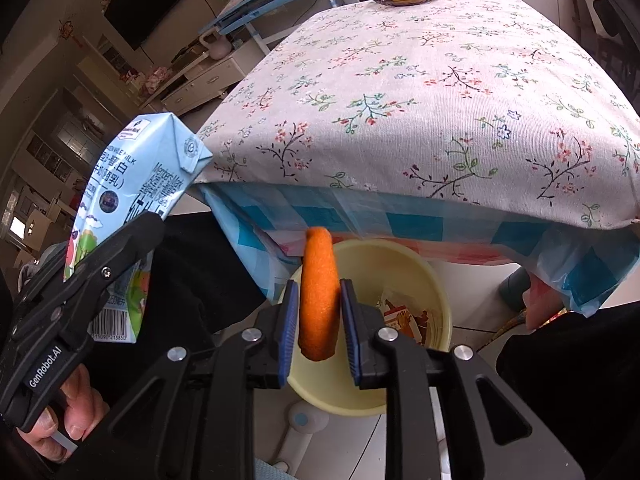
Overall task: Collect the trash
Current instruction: 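Open the right gripper to drop the carrot while the left gripper releases the carton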
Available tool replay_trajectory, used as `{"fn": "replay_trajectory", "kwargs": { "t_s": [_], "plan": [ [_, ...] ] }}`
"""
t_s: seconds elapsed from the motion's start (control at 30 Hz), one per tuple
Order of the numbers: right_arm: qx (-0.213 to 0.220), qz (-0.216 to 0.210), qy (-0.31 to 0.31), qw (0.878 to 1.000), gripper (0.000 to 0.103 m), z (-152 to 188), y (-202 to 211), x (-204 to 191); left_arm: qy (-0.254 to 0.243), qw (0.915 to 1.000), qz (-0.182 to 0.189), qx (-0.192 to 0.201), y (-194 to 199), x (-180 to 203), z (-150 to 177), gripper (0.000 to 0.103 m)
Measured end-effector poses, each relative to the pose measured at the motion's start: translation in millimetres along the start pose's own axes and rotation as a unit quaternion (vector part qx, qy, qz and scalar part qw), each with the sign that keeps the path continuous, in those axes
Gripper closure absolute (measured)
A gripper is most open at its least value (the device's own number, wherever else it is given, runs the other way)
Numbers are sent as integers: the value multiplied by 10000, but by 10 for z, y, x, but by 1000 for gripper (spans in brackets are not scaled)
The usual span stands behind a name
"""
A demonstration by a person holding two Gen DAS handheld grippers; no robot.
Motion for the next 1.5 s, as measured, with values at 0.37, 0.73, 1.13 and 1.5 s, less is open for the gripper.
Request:
{"fn": "replay_trajectory", "kwargs": {
  "t_s": [0.37, 0.73, 1.13, 1.5],
  "plan": [
    [630, 174, -298, 9974, 61, -139, 250, 138, -65, 9998, 116, -168, -106, 76, 55, 70],
    [1440, 276, -483, 9880, 51, -270, 591, 257, -471, 9947, 411, -814, -345, 363, 253, 69],
    [1788, 568, -398, 9814, 41, -273, 701, 243, -291, 9978, 180, -562, -245, 284, 184, 45],
    [2840, 1066, 220, 9526, 24, -318, 1185, 94, 13, 9943, -437, 976, 352, 60, -327, 19]
  ]
}}
Point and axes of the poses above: each gripper's, at about its wrist camera, not at the fingertips, and y roughly against the way its jaws point, x to its right, z to its underside, the point moved 5 cm from there along -y, roughly the way its jaws point, and after that the axes turned 6 degrees about -y, right-handed, at the moved point
